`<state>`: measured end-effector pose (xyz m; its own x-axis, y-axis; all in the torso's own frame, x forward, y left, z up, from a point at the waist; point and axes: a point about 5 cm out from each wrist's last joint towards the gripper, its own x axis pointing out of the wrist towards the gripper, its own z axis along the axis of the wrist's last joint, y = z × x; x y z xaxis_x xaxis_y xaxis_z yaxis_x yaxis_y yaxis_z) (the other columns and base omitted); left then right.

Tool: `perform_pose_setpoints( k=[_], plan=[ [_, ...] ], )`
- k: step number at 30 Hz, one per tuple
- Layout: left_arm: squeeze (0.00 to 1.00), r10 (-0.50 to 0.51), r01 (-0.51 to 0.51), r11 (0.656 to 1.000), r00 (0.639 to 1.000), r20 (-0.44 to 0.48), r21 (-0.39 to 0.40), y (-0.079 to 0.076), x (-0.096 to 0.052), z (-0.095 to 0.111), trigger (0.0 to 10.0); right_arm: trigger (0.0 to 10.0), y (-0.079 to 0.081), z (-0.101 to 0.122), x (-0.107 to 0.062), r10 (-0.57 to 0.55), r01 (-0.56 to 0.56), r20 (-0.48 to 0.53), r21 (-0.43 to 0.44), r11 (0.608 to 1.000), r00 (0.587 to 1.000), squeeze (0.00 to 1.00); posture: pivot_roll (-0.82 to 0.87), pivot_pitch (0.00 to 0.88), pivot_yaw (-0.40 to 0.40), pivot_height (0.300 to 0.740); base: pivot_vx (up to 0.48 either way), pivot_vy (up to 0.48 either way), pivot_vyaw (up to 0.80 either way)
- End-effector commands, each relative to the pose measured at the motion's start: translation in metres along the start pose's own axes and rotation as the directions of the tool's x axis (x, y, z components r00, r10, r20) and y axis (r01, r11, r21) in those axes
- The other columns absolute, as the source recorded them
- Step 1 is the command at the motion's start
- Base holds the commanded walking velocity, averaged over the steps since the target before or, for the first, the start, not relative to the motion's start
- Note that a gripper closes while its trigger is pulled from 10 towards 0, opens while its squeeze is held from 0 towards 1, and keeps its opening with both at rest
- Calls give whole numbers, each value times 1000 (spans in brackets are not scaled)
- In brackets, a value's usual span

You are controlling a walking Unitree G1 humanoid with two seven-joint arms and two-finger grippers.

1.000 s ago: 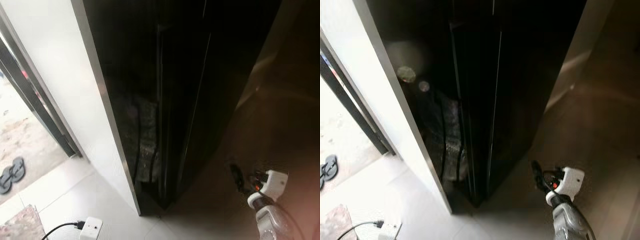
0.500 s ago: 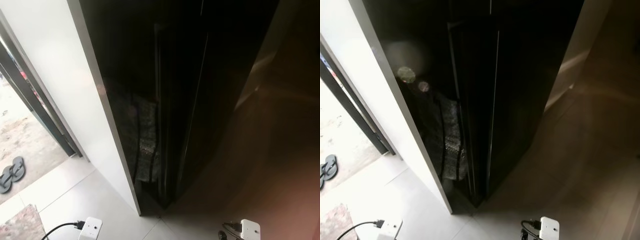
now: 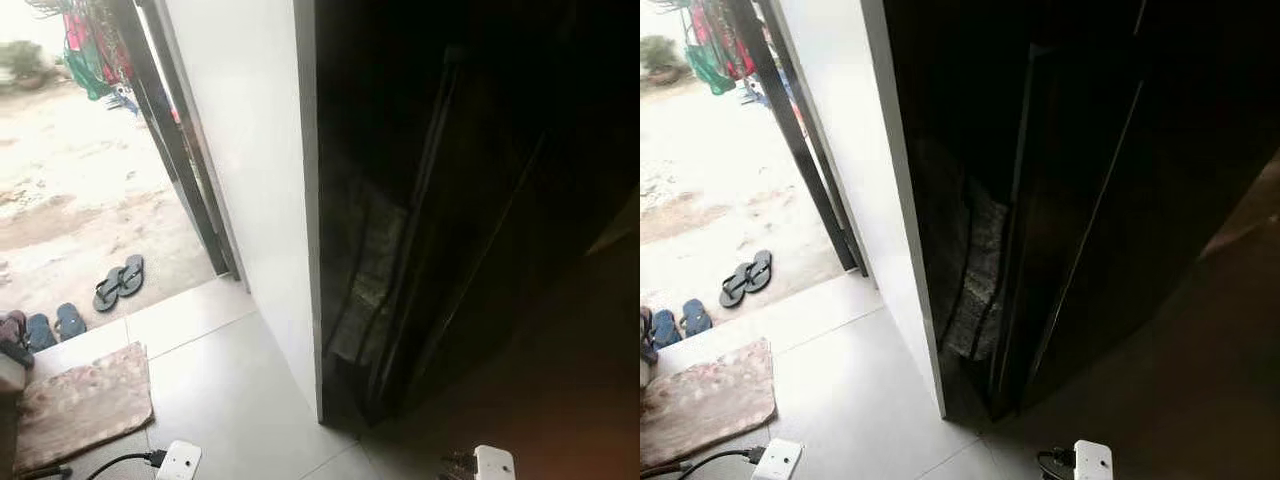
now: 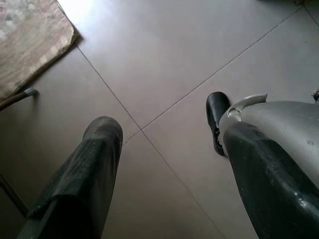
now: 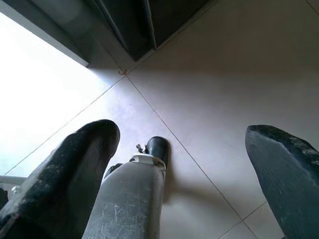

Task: Restocking fridge

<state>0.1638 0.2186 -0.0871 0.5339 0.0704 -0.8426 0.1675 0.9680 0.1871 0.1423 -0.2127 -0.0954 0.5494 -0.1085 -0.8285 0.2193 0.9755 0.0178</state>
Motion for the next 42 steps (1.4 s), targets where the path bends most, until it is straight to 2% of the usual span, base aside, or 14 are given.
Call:
perform_pose_setpoints(
  k=[1, 3, 10, 16, 42],
  plan=[
    [0, 1, -1, 1000, 1000, -19, 17, 3, -1, -5, 10000, 10000, 4, -7, -1, 11, -11, -24, -14, 1000, 1000, 0, -59, 0, 28, 740, 0, 0, 763],
    [0, 3, -3, 1000, 1000, -20, 14, 3, -1, -6, 10000, 10000, 8, -10, -1, 30, -31, -37, -43, 999, 999, 0, -52, 0, 28, 740, 0, 0, 763],
    [0, 5, -4, 1000, 1000, -21, 10, 2, -1, -7, 10000, 10000, 9, -14, -2, 38, -40, -50, -50, 998, 998, 0, -54, 0, 29, 740, 0, 0, 768],
    [0, 3, -3, 1000, 1000, -18, 8, 2, -1, -6, 10000, 10000, 13, -9, -1, 53, -55, -30, -71, 996, 998, 0, -56, 5, 22, 740, 0, 0, 775],
    [0, 4, -5, 1000, 1000, -11, -16, 0, 0, -3, 10000, 10000, 12, -6, 0, 71, -73, -30, -77, 994, 997, 0, -96, 25, 3, 740, 0, 0, 791]
  ],
)
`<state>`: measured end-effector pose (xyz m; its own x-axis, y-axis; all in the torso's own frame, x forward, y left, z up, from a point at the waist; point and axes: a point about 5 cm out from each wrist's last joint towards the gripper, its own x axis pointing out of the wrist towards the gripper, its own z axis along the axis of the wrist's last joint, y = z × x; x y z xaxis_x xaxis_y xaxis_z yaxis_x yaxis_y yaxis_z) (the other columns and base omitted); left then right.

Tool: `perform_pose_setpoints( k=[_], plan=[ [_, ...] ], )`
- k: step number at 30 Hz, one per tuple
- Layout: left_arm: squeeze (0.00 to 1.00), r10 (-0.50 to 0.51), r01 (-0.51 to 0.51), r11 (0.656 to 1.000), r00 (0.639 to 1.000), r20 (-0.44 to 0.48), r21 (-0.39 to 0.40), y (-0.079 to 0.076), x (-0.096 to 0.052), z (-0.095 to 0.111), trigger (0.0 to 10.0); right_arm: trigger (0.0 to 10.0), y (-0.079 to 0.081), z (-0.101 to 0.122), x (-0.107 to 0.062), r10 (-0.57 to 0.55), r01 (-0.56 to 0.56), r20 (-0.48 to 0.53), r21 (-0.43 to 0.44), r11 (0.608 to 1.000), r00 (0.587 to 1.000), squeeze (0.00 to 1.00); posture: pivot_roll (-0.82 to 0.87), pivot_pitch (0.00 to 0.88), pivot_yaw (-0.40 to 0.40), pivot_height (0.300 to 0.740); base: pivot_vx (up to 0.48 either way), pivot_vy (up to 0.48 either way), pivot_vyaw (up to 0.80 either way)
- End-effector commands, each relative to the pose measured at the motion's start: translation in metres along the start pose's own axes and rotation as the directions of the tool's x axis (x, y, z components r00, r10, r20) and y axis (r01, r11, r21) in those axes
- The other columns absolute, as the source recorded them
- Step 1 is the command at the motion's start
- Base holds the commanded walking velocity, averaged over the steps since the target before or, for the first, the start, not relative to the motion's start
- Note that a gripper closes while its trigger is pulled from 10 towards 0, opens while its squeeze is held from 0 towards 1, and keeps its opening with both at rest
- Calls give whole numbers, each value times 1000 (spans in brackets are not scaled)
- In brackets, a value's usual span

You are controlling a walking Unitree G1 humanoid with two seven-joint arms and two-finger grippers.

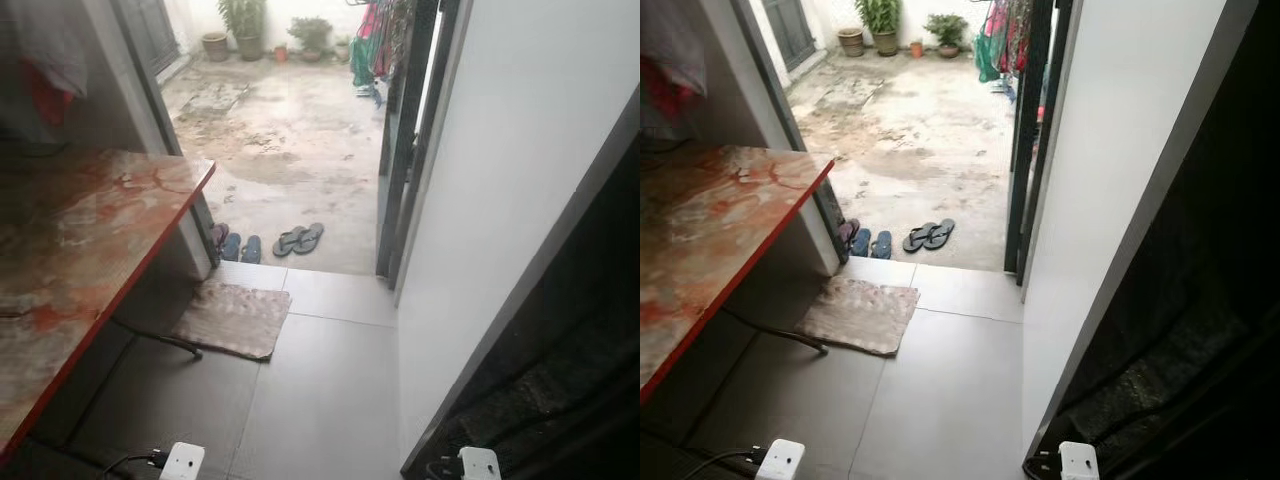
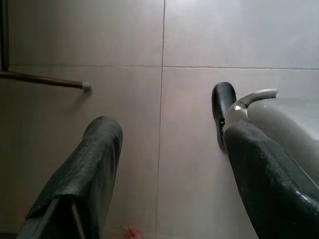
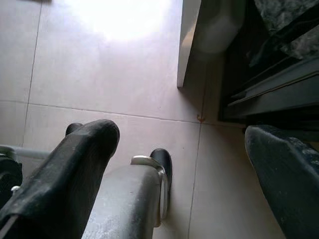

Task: Restocking fridge

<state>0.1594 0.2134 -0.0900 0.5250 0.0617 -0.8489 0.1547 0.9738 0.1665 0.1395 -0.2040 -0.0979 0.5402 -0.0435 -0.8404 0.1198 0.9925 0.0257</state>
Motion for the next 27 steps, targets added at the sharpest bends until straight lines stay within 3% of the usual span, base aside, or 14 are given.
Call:
perform_pose_setpoints(
  k=[1, 27],
  plan=[
    [0, 15, -15, 1000, 1000, -2, 8, 6, 0, 1, 10000, 10000, 5, 0, 1, 10, -10, -3, 2, 1000, 1000, 0, -98, 24, 3, 740, 0, 0, 800],
    [0, 17, -17, 1000, 1000, 0, 5, 7, 0, 2, 10000, 10000, 12, -2, 2, 63, -64, -34, -20, 998, 997, 0, -90, 36, 17, 740, 0, 0, 800]
  ],
)
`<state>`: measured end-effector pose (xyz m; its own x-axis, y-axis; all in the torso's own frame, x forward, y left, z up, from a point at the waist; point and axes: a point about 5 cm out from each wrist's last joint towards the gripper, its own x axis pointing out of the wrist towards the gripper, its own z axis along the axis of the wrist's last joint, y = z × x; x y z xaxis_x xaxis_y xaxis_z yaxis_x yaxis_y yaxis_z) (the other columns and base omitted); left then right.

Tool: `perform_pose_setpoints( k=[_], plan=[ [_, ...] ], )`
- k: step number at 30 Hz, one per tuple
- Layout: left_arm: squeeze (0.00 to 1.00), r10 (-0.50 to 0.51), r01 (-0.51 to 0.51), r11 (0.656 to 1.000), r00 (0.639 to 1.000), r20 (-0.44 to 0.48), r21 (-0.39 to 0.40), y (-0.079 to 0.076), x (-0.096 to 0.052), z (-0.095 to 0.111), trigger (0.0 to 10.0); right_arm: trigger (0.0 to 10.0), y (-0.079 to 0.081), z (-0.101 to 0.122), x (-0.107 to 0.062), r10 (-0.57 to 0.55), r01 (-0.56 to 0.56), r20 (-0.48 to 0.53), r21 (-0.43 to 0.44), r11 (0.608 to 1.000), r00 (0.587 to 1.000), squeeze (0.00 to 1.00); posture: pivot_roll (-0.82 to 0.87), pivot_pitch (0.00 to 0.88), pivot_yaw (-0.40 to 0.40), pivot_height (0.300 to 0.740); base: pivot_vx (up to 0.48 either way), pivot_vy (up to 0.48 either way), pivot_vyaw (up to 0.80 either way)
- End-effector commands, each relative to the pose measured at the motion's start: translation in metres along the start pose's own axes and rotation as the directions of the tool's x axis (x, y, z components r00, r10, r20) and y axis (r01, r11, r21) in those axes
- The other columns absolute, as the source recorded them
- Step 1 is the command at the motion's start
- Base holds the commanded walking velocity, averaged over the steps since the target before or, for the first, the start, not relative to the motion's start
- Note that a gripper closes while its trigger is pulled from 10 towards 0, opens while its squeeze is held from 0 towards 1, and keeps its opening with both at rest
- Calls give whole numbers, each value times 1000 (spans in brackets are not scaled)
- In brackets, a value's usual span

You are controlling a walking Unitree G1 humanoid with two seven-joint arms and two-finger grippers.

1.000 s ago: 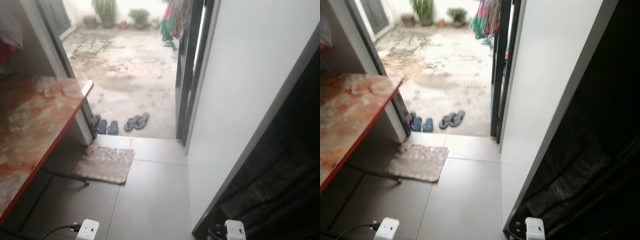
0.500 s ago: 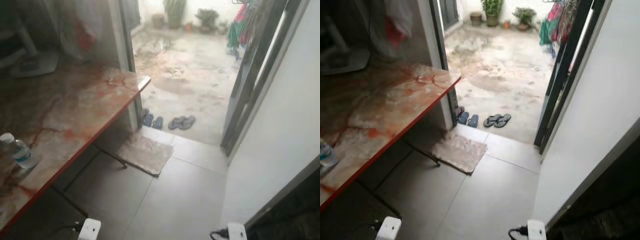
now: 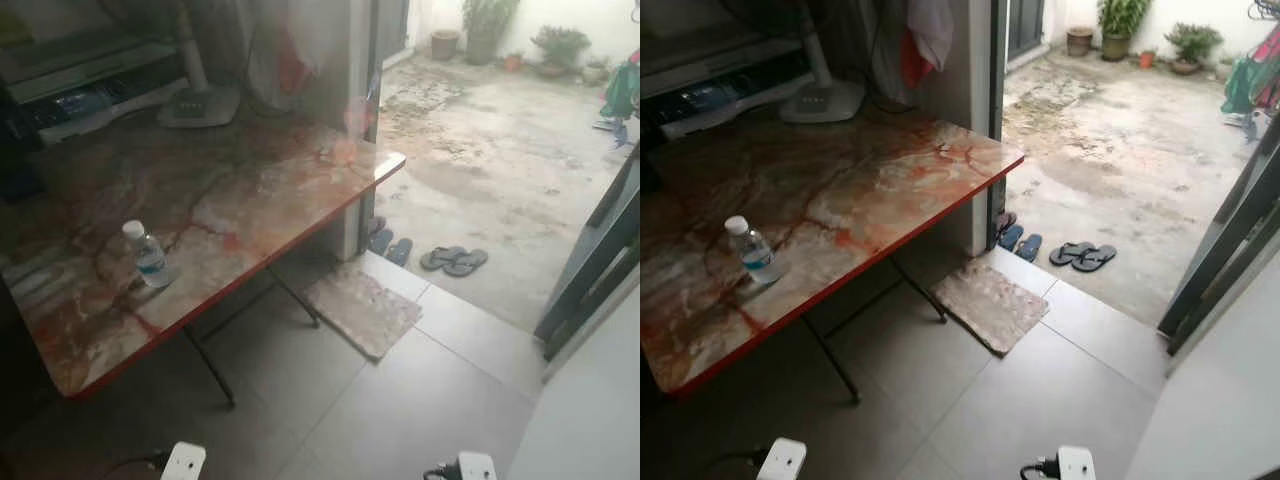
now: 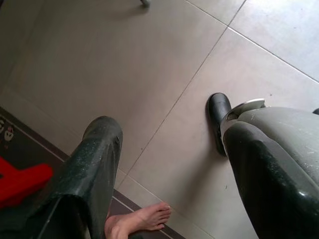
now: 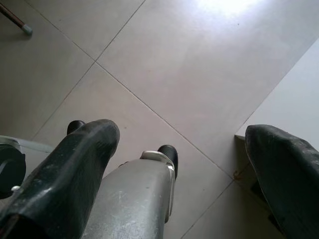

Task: Restocking fridge

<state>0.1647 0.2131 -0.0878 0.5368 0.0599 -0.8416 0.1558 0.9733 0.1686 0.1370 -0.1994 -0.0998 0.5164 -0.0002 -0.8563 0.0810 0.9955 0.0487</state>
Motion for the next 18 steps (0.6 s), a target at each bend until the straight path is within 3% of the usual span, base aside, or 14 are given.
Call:
perform_pose_setpoints(
  k=[1, 18],
  plan=[
    [0, 19, -19, 1000, 1000, -14, -8, 7, -1, -3, 10000, 10000, 8, 2, 2, 25, -25, 1, -3, 1000, 1000, 0, -81, 52, 20, 740, 0, 0, 650],
    [0, 113, -98, 978, 990, 78, -182, 11, -3, 0, 10000, 10000, 10, 3, 2, 45, -45, 2, -17, 999, 999, 0, -23, 74, 3, 740, 0, 0, 38]
  ],
)
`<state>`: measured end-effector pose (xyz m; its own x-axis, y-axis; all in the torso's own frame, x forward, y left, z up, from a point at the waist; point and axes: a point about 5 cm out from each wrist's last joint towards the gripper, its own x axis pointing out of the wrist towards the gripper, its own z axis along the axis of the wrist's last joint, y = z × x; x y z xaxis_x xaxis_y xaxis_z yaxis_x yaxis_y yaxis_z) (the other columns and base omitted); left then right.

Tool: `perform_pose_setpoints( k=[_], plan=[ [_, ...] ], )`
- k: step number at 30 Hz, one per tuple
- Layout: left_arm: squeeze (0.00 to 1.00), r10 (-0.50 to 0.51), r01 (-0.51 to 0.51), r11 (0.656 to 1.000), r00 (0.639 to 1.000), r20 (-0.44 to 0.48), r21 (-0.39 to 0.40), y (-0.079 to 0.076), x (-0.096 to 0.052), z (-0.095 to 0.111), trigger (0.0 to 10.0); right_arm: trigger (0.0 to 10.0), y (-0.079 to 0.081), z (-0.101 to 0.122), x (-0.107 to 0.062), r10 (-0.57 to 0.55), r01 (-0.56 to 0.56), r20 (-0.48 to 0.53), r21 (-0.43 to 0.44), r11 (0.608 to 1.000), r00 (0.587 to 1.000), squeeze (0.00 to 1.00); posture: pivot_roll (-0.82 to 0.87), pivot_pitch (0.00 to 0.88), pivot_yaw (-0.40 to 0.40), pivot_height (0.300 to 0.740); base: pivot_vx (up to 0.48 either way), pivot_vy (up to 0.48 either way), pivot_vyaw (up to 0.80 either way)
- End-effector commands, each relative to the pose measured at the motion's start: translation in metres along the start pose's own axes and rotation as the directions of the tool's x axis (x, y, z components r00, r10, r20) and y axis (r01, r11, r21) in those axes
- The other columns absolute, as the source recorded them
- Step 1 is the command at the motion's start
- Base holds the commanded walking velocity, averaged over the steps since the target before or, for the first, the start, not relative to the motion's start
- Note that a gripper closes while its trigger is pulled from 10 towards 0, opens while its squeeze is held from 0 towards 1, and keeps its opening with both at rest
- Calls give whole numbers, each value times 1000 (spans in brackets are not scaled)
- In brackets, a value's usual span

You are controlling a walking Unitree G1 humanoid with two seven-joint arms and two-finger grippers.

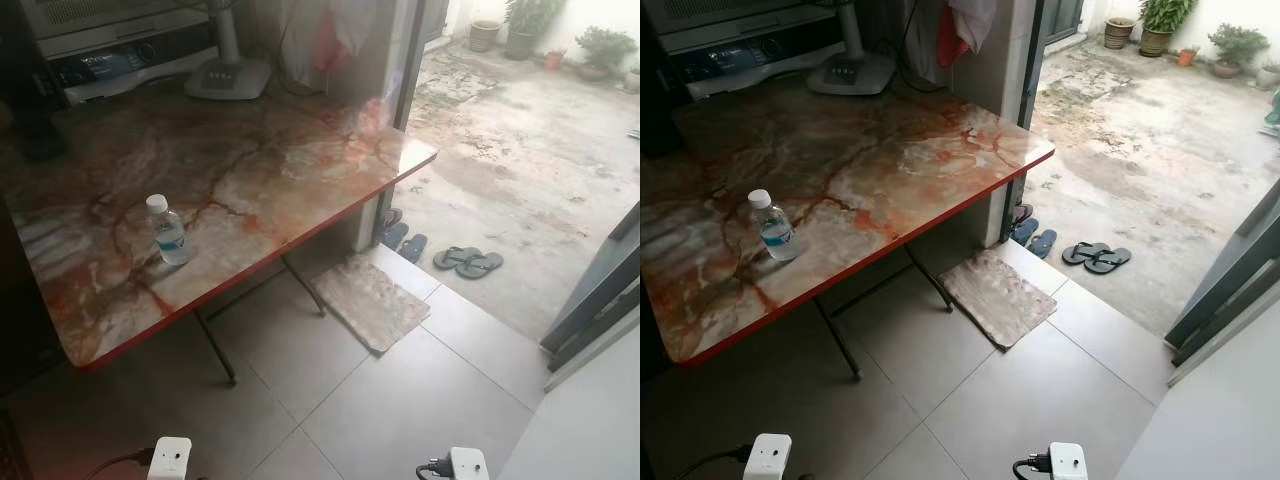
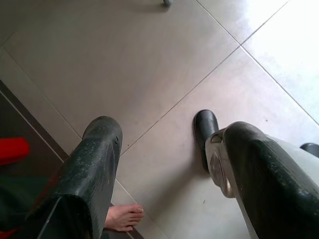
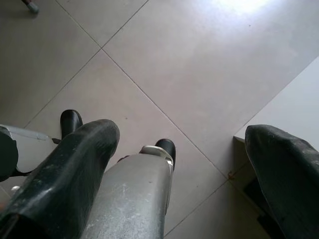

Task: Restocking fridge

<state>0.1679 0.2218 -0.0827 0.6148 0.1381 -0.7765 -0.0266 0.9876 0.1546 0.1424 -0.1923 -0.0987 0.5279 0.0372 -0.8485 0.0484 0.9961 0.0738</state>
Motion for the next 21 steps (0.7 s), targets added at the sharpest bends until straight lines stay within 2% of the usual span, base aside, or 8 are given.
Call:
perform_pose_setpoints(
  k=[1, 7, 9, 11, 16, 19, 20, 21],
  plan=[
    [0, 15, -14, 1000, 1000, 4, -24, 1, -1, -3, 10000, 10000, 2, -1, 0, 7, -7, -9, -2, 1000, 1000, 0, -18, 76, 3, 740, 0, 0, 0],
    [0, 44, -41, 997, 998, 42, -66, 2, -2, -1, 10000, 10000, 2, -1, 0, 19, -19, -4, -28, 999, 1000, 0, -12, 84, -3, 740, 0, 0, 494],
    [0, 50, -41, 997, 990, 128, -68, 3, 2, 21, 10000, 10000, 2, -1, 0, 20, -20, -5, -22, 1000, 1000, 0, -10, 88, -4, 740, 0, 0, 800],
    [0, 75, -52, 995, 951, 300, -83, 8, 6, 69, 10000, 10000, 2, -2, 0, 22, -23, -8, -25, 999, 1000, 0, -5, 85, -6, 740, 0, 0, 747],
    [0, 106, -100, 994, 910, 400, -36, 12, 3, 89, 10000, 10000, 1, -2, 0, 19, -20, -9, -17, 1000, 1000, 0, 0, 91, -8, 740, 0, 0, 336],
    [0, 144, -148, 988, 851, 505, -33, 17, -2, 109, 10000, 10000, 1, -2, -1, 21, -22, -10, -16, 1000, 1000, 0, 6, 91, -12, 740, 0, 0, 0],
    [0, 130, -166, 986, 801, 584, 8, 15, -7, 122, 10000, 10000, 0, -3, -1, 24, -24, -12, -21, 999, 1000, 0, 12, 88, -13, 740, 0, 0, 0],
    [0, 130, -166, 986, 801, 584, 8, 15, -7, 122, 10000, 10000, 0, -3, -1, 24, -24, -12, -21, 999, 1000, 0, 12, 88, -13, 740, 0, 0, 0]
  ],
)
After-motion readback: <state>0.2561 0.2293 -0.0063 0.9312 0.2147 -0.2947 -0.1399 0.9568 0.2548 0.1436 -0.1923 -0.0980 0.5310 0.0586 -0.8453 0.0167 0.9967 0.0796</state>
